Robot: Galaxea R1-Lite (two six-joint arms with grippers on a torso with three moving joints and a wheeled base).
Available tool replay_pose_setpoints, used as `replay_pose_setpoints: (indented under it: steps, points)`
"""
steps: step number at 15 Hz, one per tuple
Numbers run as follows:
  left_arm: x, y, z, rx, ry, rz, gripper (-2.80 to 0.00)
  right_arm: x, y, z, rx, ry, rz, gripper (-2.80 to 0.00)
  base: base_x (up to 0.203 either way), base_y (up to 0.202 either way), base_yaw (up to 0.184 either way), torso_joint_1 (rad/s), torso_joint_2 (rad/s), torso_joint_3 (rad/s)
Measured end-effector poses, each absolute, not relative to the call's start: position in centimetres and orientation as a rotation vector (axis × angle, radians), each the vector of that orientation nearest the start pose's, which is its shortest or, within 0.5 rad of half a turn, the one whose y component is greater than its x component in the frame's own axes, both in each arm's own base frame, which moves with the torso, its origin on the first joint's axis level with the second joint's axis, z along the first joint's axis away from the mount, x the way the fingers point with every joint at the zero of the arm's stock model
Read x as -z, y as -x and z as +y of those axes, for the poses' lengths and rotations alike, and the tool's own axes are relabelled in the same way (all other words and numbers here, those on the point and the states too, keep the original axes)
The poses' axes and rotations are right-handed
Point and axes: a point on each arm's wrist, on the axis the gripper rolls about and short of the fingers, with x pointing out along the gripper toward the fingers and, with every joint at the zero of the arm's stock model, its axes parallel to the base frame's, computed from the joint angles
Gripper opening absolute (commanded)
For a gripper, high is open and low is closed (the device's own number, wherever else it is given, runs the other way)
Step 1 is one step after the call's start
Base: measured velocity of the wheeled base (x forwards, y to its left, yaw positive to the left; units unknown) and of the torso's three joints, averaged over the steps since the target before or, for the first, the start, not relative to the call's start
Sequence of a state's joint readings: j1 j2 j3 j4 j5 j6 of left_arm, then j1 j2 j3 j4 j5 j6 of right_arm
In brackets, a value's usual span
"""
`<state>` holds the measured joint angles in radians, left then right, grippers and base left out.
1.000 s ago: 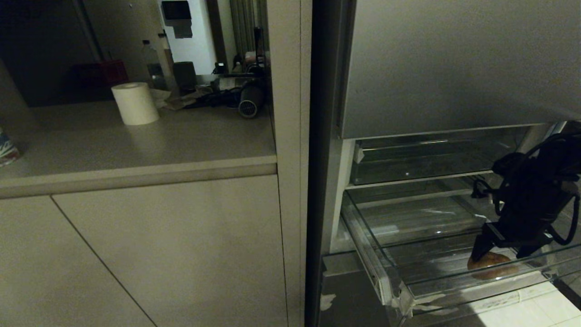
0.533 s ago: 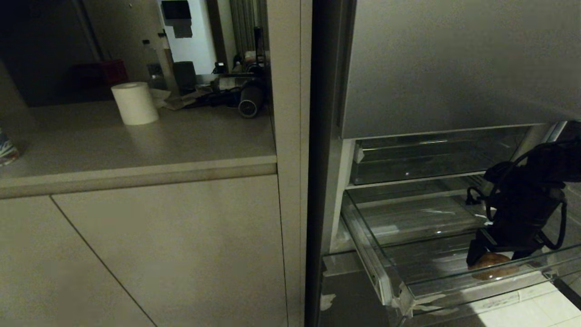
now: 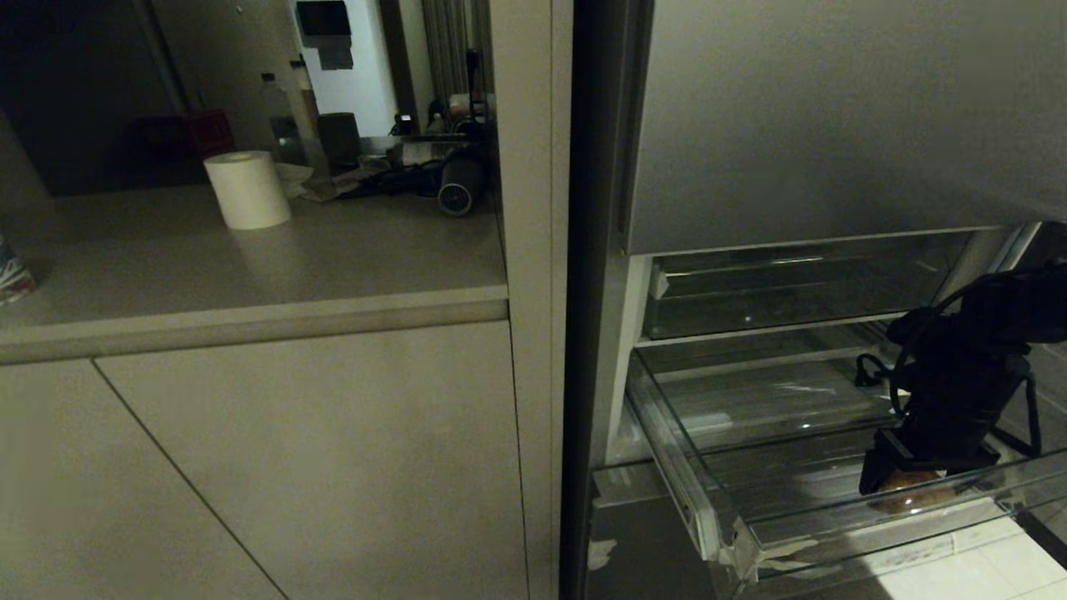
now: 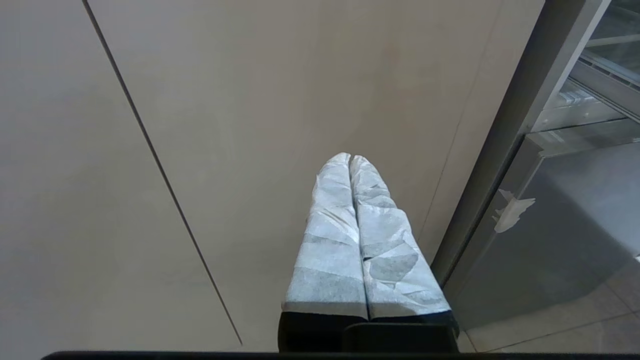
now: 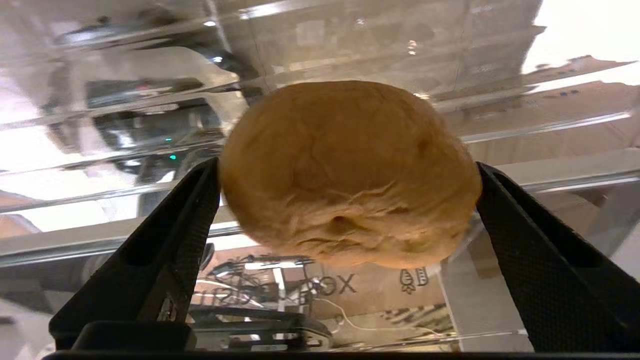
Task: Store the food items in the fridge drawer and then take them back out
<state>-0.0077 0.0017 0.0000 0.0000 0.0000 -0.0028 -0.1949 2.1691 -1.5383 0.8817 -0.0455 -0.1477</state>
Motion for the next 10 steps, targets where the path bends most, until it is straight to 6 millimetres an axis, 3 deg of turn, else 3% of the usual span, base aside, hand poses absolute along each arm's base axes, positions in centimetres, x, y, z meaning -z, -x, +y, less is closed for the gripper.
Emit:
replay_pose_setpoints:
  steps: [1, 2, 10]
  points:
    - [-7.55, 2.27, 0.02, 0.008, 0.003, 0.002, -2.8, -10.22, -35.42, -7.05, 0.083, 0.01, 1.523, 0.0, 0.0, 0.0, 0.0, 0.0, 0.0, 0.0]
    - [-7.55, 2.27, 0.02, 0.008, 0.003, 0.002, -2.8, -10.1, -35.57, -7.09, 0.086, 0.012, 1.517, -2.8, 0.0, 0.0, 0.0, 0.0, 0.0, 0.0]
    - [-7.55, 2.27, 0.02, 0.008, 0.003, 0.002, -2.8, -10.09, -35.57, -7.32, 0.094, 0.006, 1.514, -2.8, 0.0, 0.0, 0.0, 0.0, 0.0, 0.0]
